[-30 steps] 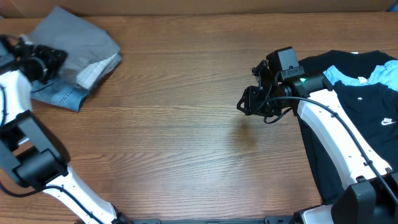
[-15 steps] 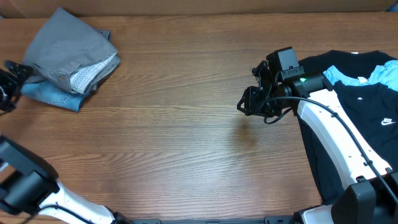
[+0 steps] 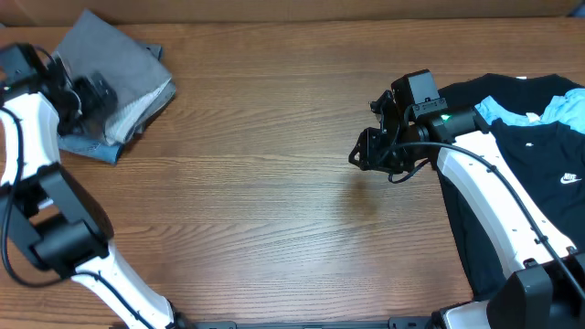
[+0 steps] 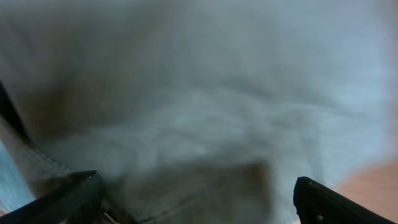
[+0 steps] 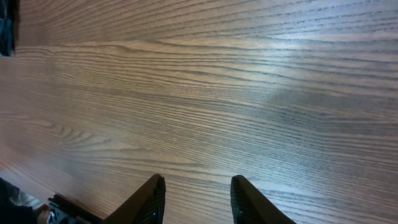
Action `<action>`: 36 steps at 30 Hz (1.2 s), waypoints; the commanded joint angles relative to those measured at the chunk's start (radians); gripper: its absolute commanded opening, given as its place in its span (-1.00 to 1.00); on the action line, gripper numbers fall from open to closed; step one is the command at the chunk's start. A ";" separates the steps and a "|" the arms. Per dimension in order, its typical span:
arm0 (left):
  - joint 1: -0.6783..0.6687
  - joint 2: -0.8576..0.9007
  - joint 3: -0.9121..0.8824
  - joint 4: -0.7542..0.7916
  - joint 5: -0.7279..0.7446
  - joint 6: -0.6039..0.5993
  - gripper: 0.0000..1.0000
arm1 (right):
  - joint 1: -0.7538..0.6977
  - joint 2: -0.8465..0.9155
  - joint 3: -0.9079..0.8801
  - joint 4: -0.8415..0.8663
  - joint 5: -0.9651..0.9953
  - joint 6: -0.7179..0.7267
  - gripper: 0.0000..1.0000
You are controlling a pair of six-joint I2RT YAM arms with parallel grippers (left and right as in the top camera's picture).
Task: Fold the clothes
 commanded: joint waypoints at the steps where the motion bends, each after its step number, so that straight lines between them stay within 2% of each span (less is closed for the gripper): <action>1: 0.016 0.073 0.001 -0.063 -0.084 -0.057 1.00 | 0.005 -0.003 0.007 -0.006 -0.002 -0.006 -0.25; 6: 0.031 0.025 0.035 -0.134 -0.076 -0.058 1.00 | 0.005 -0.003 0.008 -0.005 -0.001 -0.007 -0.25; 11: 0.028 -0.160 0.157 -0.234 -0.072 -0.032 1.00 | 0.005 -0.032 0.008 0.002 0.003 -0.019 -0.25; 14: 0.000 -0.304 0.233 -0.297 -0.020 0.032 1.00 | 0.005 -0.089 0.015 0.014 0.034 -0.042 -0.25; 17: -0.080 -0.477 0.286 -0.387 0.014 0.143 1.00 | 0.005 -0.193 0.044 0.014 0.097 -0.077 -0.25; 19: -0.158 -0.587 0.288 -0.455 0.014 0.175 1.00 | 0.005 -0.272 0.067 0.011 0.130 -0.095 -0.23; 24: -0.364 -0.766 0.287 -0.634 -0.077 0.169 1.00 | 0.005 -0.490 0.103 0.014 0.166 -0.094 0.23; 25: -0.409 -0.795 0.287 -0.677 -0.116 0.143 1.00 | 0.005 -0.549 0.105 0.014 0.166 -0.094 0.54; 27: -0.479 -0.834 0.287 -0.751 -0.182 0.080 1.00 | 0.005 -0.631 0.105 0.015 0.166 -0.094 1.00; 33: -0.536 -0.871 0.287 -0.905 -0.198 0.050 1.00 | 0.005 -0.803 0.105 0.004 0.165 -0.093 1.00; 36: -0.536 -0.863 0.287 -0.900 -0.196 0.051 1.00 | 0.005 -0.838 0.105 0.003 0.165 -0.093 1.00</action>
